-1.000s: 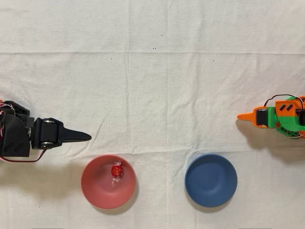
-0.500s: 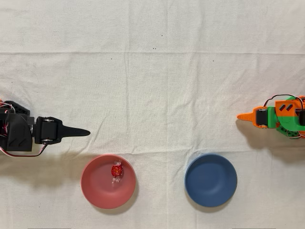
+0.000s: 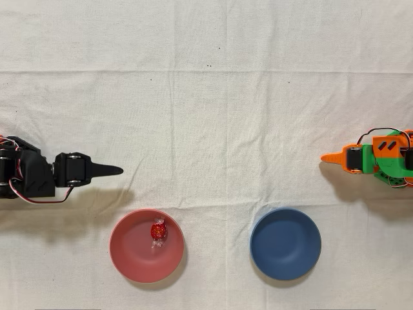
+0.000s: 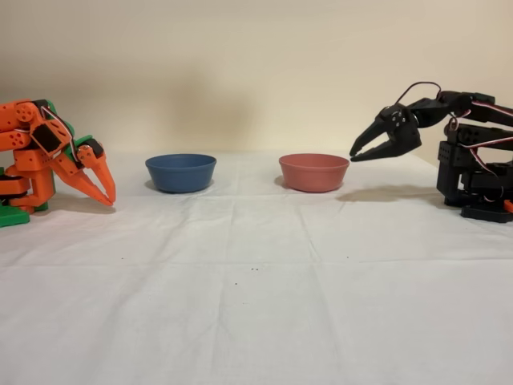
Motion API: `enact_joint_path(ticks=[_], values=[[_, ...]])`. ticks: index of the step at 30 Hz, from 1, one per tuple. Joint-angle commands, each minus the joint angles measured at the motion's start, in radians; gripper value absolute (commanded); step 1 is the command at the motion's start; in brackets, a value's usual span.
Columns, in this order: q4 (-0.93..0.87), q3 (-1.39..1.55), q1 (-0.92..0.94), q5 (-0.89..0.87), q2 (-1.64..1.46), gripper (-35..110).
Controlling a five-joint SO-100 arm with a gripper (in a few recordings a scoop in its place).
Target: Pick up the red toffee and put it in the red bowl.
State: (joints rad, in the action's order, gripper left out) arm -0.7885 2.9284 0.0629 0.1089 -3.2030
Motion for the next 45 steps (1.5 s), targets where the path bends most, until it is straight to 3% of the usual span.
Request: enact_joint_path(ticks=[1, 11, 15, 45], values=[[-0.048, 0.0, -0.026, 0.002, -0.014, 1], [-0.192, 0.058, -0.069, -0.02, -0.015, 1], [-0.078, 0.135, -0.029, -0.006, -0.014, 1], [-0.095, 0.135, -0.029, 0.003, -0.014, 1]])
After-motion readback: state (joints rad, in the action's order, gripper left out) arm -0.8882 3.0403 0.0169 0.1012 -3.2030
